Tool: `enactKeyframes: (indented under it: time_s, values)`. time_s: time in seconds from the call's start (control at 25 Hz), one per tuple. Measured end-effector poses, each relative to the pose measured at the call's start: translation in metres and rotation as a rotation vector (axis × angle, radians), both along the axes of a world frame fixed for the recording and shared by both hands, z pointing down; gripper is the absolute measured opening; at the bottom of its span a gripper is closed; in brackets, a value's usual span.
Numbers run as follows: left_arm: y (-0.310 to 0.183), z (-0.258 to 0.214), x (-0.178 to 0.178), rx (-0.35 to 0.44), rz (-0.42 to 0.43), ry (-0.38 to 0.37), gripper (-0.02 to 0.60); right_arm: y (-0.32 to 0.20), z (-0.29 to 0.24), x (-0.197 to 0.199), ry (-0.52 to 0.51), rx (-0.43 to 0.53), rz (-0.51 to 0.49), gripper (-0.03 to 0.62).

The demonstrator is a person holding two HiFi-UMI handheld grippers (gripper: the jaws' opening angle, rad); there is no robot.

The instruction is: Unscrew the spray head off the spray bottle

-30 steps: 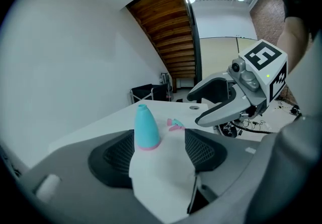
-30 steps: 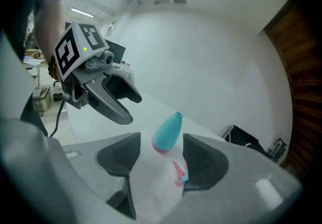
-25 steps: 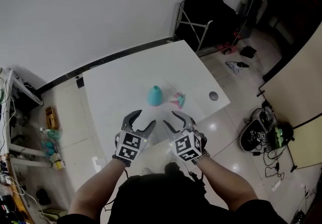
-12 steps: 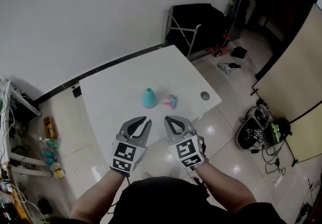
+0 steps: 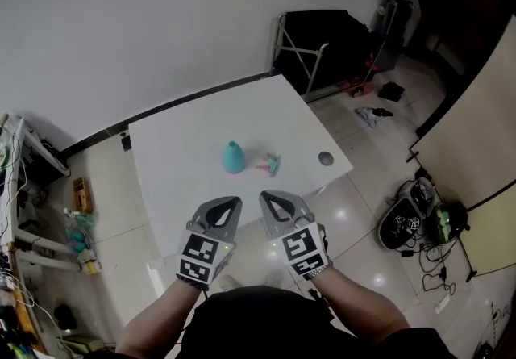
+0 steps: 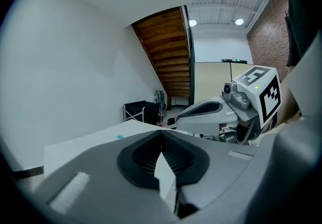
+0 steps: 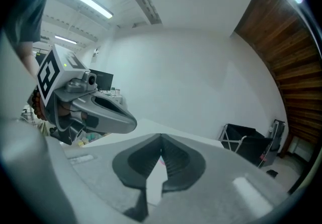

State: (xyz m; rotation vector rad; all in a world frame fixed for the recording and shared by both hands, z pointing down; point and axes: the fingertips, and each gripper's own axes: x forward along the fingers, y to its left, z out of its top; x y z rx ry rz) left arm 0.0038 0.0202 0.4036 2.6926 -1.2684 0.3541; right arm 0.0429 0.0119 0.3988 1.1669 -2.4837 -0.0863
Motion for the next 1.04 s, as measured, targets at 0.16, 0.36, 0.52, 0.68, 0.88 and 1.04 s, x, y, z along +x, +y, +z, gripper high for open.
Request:
enactKeyframes:
  time_s: [0.16, 0.36, 0.52, 0.68, 0.88, 1.04]
  values:
    - [0.0014, -0.0013, 0.0046, 0.0, -0.016, -0.02, 0.017, 0.0011, -0.0027, 0.0016, -0.036, 0.001, -0.02, -0.008]
    - [0.0062, -0.0004, 0.0096, -0.047, -0.006, -0.033, 0.017, -0.0006, -0.0062, 0.0027, -0.046, 0.011, -0.028, -0.008]
    - [0.0021, -0.0006, 0.0067, -0.04, -0.015, -0.037, 0.017, -0.0029, -0.008, 0.0008, -0.045, 0.012, -0.033, -0.008]
    - [0.0022, -0.0002, 0.0058, -0.042, -0.018, -0.038, 0.017, -0.0026, -0.0075, 0.0009, -0.04, 0.012, -0.033, -0.008]
    - [0.0045, 0.0009, 0.0053, -0.054, -0.013, -0.046, 0.017, -0.0019, -0.0091, 0.0003, -0.036, 0.015, -0.034, -0.008]
    - [-0.0004, -0.0032, 0.0043, 0.003, -0.03, -0.04, 0.017, 0.0002, -0.0087, 0.0021, -0.034, 0.016, -0.031, -0.008]
